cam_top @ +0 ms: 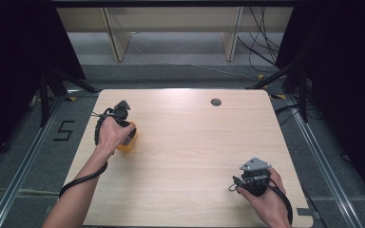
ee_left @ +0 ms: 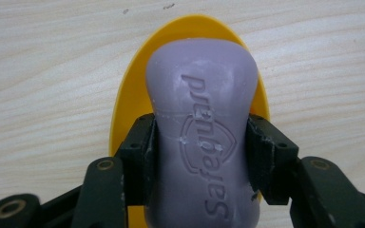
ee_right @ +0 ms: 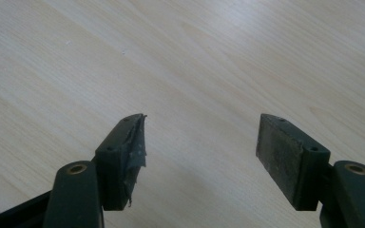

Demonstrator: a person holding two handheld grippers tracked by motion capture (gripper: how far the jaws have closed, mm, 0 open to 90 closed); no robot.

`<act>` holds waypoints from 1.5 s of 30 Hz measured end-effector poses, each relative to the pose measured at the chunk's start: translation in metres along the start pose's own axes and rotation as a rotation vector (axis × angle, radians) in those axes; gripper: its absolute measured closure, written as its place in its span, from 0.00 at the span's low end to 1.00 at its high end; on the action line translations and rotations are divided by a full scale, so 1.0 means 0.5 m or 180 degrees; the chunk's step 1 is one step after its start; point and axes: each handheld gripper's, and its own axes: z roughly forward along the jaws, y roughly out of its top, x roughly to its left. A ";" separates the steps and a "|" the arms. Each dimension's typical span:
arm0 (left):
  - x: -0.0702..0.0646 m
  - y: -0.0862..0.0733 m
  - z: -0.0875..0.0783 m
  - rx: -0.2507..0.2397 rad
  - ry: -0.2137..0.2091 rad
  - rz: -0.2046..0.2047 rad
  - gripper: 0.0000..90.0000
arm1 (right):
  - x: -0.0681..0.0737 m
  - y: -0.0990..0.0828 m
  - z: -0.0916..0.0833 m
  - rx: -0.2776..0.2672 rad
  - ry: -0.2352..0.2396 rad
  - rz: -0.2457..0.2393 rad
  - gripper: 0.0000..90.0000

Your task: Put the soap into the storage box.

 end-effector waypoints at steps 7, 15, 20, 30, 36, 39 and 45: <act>-0.005 -0.005 0.014 0.0066 0.0072 0.0126 0.54 | 0.000 0.000 0.000 0.0002 0.0003 0.0003 0.38; -0.003 -0.005 -0.008 -0.0152 -0.0009 0.0202 0.48 | 0.000 -0.001 0.001 -0.0008 0.0002 -0.0001 0.38; 0.001 -0.011 -0.026 -0.0281 -0.0034 0.0244 0.42 | 0.001 -0.001 0.000 -0.0010 -0.0005 0.0004 0.38; 0.016 -0.047 -0.080 -0.0604 -0.0271 0.0445 0.32 | 0.000 -0.001 0.000 0.0003 -0.0001 -0.0001 0.38; 0.025 -0.084 -0.110 -0.0887 -0.0308 0.0600 0.28 | 0.001 -0.001 0.000 -0.0007 -0.0007 0.0008 0.38; 0.027 -0.104 -0.119 -0.0945 -0.0396 0.0694 0.28 | 0.001 -0.001 0.000 -0.0008 -0.0008 0.0007 0.38; 0.036 -0.144 -0.127 -0.1079 -0.0515 0.0831 0.27 | 0.003 0.000 -0.002 0.0014 0.0003 0.0077 0.38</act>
